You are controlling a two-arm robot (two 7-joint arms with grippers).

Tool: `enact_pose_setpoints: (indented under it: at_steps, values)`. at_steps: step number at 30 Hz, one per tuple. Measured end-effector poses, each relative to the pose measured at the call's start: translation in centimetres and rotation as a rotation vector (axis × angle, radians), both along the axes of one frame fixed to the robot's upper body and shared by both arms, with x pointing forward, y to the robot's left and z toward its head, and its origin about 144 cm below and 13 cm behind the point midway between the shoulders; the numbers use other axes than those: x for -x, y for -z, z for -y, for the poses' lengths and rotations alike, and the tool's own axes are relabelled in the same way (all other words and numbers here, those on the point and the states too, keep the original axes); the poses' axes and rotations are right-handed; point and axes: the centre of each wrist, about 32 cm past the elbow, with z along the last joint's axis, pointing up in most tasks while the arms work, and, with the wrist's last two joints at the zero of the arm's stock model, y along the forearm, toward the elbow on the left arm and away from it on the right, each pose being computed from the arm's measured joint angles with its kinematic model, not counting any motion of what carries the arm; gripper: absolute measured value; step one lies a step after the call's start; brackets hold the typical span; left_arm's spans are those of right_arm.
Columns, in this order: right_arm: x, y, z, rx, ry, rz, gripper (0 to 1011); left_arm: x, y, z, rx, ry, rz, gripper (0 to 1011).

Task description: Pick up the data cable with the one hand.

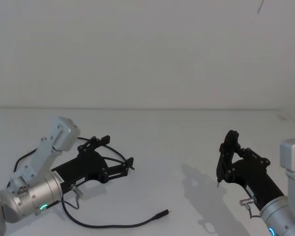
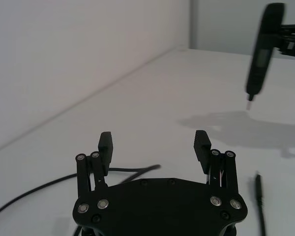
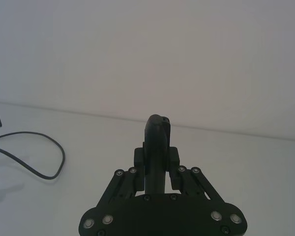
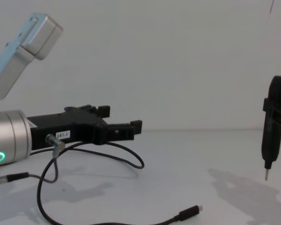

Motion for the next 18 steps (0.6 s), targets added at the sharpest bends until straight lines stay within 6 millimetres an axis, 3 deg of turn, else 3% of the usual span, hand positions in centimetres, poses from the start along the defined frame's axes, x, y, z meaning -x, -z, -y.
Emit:
enact_pose_setpoints:
  at_steps: [18]
  values:
    - [0.0,0.0,0.0,0.0,0.0,0.0,279,-1.8,0.1,-3.0,-0.003,0.284,-0.153,1001]
